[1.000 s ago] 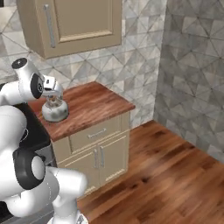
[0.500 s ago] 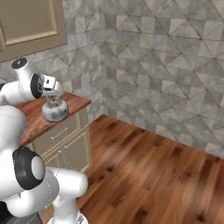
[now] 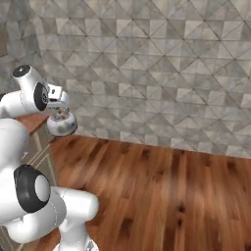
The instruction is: The kettle is done boiling. Turn off the stove, then wait for 300 timesteps before moving the kettle to the dining table.
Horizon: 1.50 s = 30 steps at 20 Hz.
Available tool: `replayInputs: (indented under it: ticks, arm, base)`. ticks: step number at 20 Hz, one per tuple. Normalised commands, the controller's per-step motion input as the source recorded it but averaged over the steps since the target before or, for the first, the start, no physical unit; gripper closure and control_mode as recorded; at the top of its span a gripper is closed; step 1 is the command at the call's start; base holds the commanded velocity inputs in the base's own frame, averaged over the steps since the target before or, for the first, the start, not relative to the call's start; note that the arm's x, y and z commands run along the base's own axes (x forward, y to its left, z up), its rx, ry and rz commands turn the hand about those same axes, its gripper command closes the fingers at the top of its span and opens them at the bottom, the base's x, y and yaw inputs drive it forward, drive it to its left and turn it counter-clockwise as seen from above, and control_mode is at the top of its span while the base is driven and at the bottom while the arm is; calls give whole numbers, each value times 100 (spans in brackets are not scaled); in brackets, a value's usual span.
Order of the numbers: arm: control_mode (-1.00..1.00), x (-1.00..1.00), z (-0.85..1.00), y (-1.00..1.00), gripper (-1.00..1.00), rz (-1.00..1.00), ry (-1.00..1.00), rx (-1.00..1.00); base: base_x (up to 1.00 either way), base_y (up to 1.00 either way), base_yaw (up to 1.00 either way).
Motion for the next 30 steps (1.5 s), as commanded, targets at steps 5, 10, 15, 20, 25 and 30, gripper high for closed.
replayInputs:
  ticks: [5, 10, 15, 20, 25, 30]
  arm:
    - [100, 0, 0, 0, 100, 0, 0, 0]
    - [100, 0, 0, 0, 100, 0, 0, 0]
    - [100, 0, 0, 0, 100, 0, 0, 0]
    - [100, 0, 0, 0, 100, 0, 0, 0]
    - [100, 0, 0, 0, 100, 0, 0, 0]
    - [100, 0, 0, 0, 100, 0, 0, 0]
  base:
    - [6, 19, -58]
    - [32, 24, -52]
    - [57, 29, -45]
    - [65, 26, -43]
    - [65, 28, -42]
    - [55, 23, -43]
